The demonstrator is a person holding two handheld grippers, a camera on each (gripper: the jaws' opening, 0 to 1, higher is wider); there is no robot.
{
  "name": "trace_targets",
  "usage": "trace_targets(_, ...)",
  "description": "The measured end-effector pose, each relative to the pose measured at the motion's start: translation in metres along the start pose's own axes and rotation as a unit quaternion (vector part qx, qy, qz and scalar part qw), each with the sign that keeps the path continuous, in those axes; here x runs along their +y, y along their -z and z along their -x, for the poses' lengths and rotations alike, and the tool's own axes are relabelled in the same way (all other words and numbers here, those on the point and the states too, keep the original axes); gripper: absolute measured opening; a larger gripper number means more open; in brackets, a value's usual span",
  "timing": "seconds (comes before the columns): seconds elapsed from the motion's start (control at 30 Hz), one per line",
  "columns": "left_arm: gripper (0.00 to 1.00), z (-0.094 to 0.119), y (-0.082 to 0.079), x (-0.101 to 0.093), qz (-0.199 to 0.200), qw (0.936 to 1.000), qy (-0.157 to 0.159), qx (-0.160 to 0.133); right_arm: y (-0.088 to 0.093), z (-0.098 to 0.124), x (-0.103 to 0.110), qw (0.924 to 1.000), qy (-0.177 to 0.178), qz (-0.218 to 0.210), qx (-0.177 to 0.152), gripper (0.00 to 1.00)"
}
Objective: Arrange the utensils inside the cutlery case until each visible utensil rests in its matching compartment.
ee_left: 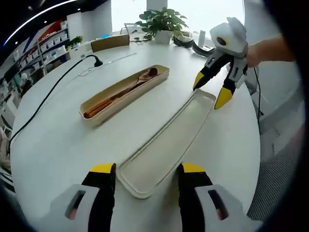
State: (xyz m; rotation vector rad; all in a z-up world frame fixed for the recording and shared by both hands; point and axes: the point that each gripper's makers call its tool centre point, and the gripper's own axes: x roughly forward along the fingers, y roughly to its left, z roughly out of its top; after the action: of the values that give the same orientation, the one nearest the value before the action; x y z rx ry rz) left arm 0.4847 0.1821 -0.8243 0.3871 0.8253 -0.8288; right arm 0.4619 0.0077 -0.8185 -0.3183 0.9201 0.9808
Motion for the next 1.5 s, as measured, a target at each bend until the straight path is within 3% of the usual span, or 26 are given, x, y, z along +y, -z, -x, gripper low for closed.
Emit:
trace_targets(0.2,0.55,0.006,0.005,-0.006,0.021,0.9997,0.009,0.007,0.003,0.005,0.019,0.9983,-0.027,-0.051,0.007,0.44)
trace_targets(0.53,0.59,0.012,0.013,-0.019,0.039,0.999,0.019,0.015,0.015,0.01,0.038,0.9948,-0.046,-0.089,0.018,0.43)
trace_targets(0.6,0.59,0.013,0.014,-0.023,0.031,0.9992,0.021,0.012,0.016,0.012,0.041,0.9944,-0.052,-0.09,0.022,0.43)
trace_targets(0.7,0.6,0.012,0.015,-0.028,-0.066,0.9974,0.02,0.018,0.016,0.011,0.041,0.9949,-0.052,-0.083,0.023,0.42)
trace_targets(0.77,0.58,0.009,0.014,-0.036,-0.098,0.9945,0.032,0.017,0.014,0.01,0.042,0.9944,-0.058,-0.084,0.028,0.42)
trace_targets(0.83,0.56,0.005,0.011,-0.044,-0.103,0.9936,0.043,0.017,0.013,0.009,0.042,0.9939,-0.062,-0.084,0.034,0.42)
trace_targets(1.0,0.46,0.001,0.004,-0.04,-0.082,0.9943,0.061,0.028,0.01,0.011,0.046,0.9908,-0.077,-0.103,0.041,0.42)
trace_targets(1.1,0.46,0.001,0.003,-0.039,-0.079,0.994,0.066,0.038,0.011,0.01,0.047,0.9895,-0.078,-0.113,0.045,0.43)
trace_targets(1.13,0.46,0.002,0.003,-0.039,-0.078,0.9937,0.07,0.041,0.011,0.009,0.05,0.9899,-0.075,-0.112,0.046,0.42)
trace_targets(1.2,0.45,0.003,0.003,-0.038,-0.077,0.9933,0.075,0.042,0.014,0.009,0.051,0.9941,-0.066,-0.069,0.051,0.41)
trace_targets(1.33,0.43,0.003,0.002,-0.037,-0.073,0.9928,0.082,0.047,0.018,0.005,0.055,0.9968,-0.05,0.041,0.047,0.44)
trace_targets(1.5,0.31,0.002,0.001,-0.031,-0.056,0.9944,0.075,0.049,0.011,0.004,0.046,0.9985,-0.011,0.043,0.033,0.25)
